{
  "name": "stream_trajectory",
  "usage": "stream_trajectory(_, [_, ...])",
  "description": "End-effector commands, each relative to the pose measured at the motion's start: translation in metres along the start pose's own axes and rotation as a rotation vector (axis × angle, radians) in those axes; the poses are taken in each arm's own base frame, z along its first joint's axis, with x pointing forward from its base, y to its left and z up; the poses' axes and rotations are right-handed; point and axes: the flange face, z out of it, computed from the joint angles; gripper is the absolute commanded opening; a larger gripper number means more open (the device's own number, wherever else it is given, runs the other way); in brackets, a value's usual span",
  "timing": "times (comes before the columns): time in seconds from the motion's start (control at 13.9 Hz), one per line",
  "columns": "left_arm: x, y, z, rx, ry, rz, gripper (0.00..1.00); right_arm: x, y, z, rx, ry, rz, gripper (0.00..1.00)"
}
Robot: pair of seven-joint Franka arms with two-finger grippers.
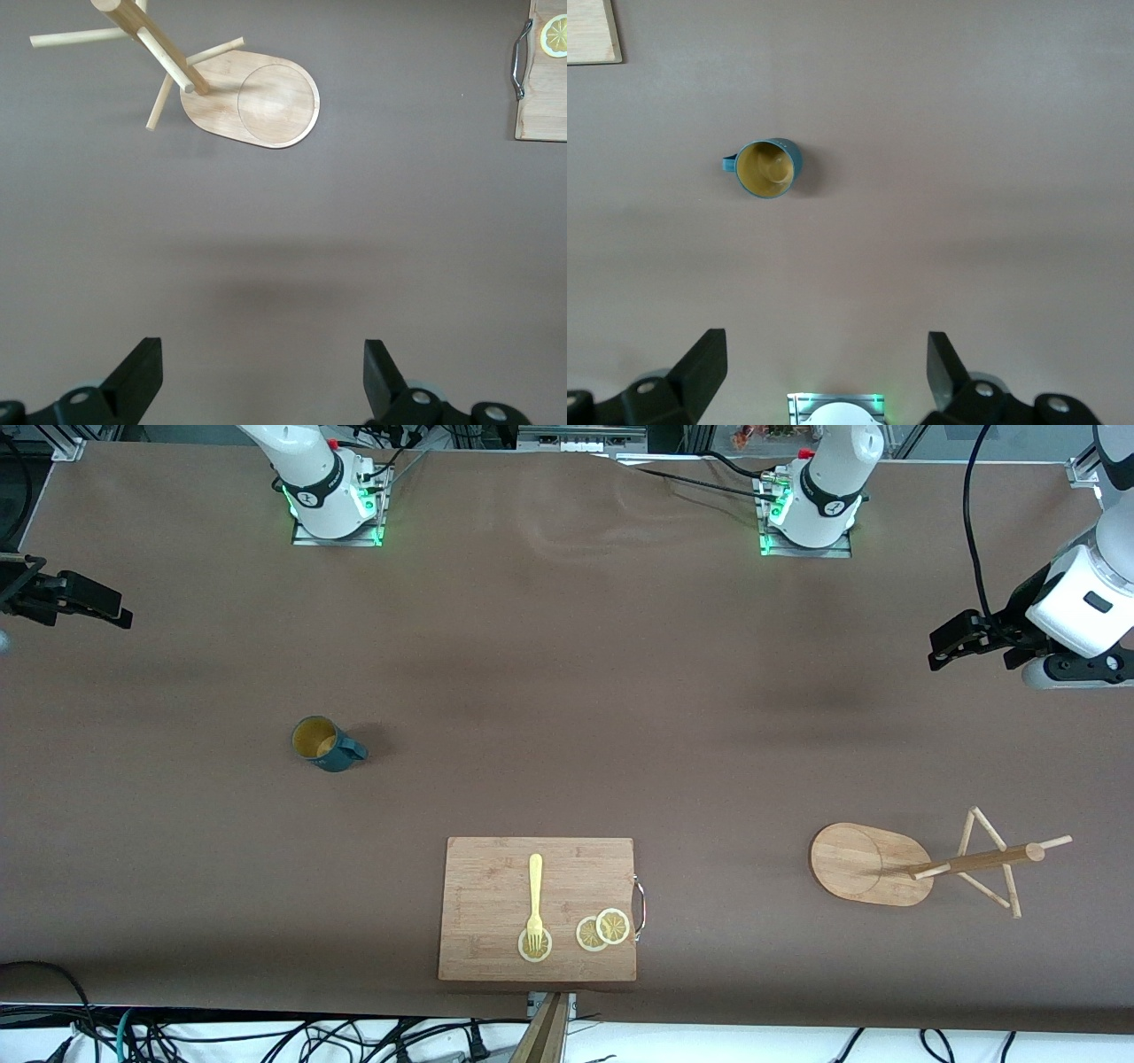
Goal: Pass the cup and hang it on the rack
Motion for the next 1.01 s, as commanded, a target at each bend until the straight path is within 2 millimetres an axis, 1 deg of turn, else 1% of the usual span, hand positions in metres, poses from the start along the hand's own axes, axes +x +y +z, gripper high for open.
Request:
stream_trajectory(0.0, [0.0024,0.0003,-0.0068,-0.013,-0.003,0.017,1.00,-0.0024,-0.0004,-0.0026,0.015,0.017,-0.005,1.00])
stream_trajectory(0.94, [0.0026,-0.0015,-0.0069,-0.011,-0.003,0.014,1.00,-0.0055,0.0007,-0.0025,0.013,0.001,-0.003,1.00])
